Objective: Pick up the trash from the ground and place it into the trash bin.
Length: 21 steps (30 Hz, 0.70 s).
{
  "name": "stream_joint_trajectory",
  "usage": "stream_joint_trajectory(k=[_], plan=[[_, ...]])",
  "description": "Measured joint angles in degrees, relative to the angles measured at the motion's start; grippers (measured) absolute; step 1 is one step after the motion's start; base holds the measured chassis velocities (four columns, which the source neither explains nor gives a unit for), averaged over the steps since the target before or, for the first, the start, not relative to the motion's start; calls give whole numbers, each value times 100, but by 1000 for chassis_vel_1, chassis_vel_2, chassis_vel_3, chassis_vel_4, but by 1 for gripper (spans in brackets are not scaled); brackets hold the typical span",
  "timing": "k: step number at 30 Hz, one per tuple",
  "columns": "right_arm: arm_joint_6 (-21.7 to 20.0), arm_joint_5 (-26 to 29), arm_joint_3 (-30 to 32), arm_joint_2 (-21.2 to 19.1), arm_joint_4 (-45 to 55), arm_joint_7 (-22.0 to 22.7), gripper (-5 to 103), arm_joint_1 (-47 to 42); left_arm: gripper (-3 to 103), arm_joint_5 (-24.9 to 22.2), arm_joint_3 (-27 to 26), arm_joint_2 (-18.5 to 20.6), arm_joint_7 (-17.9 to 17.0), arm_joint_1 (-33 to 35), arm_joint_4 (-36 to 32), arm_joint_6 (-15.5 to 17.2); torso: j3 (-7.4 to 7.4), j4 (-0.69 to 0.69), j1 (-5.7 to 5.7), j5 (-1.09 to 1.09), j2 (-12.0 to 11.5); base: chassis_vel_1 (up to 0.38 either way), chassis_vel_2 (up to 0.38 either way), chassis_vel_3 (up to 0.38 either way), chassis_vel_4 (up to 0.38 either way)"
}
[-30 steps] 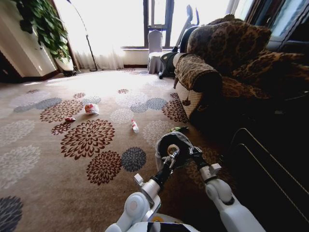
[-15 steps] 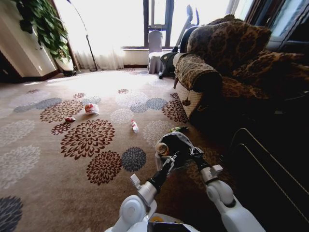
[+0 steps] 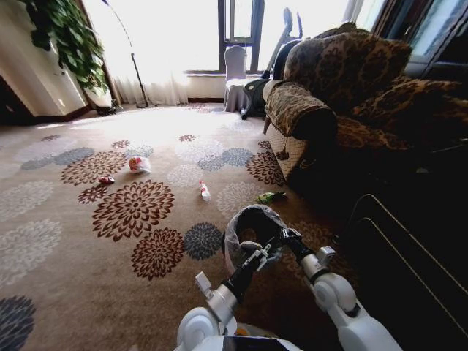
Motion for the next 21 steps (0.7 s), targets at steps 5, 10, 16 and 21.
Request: stream_joint_trajectory(k=[5, 10, 16, 21], plan=[[162, -344, 50, -8, -97, -14, 0, -75, 100, 873, -512, 92, 552, -212, 9, -382, 0, 5, 0, 0, 0, 0, 0, 0, 0], [319, -524, 147, 40, -181, -1, 0, -156, 100, 1218, -1032, 140, 457, -409, -44, -824, 0, 0, 0, -1, 0, 0, 0, 0, 0], [259, -591, 246, 52, 14, -13, 0, -300, 100, 2605, -1823, 219, 256, -816, 757, -1438, 0, 4, 0, -2, 0, 0, 0, 0, 0], [254, -699, 319, 79, 124, -5, 0, -393, 100, 3368, -2305, 314, 28, -1050, 1416, -1634, 0, -1, 0, -2, 0, 0, 0, 0, 0]])
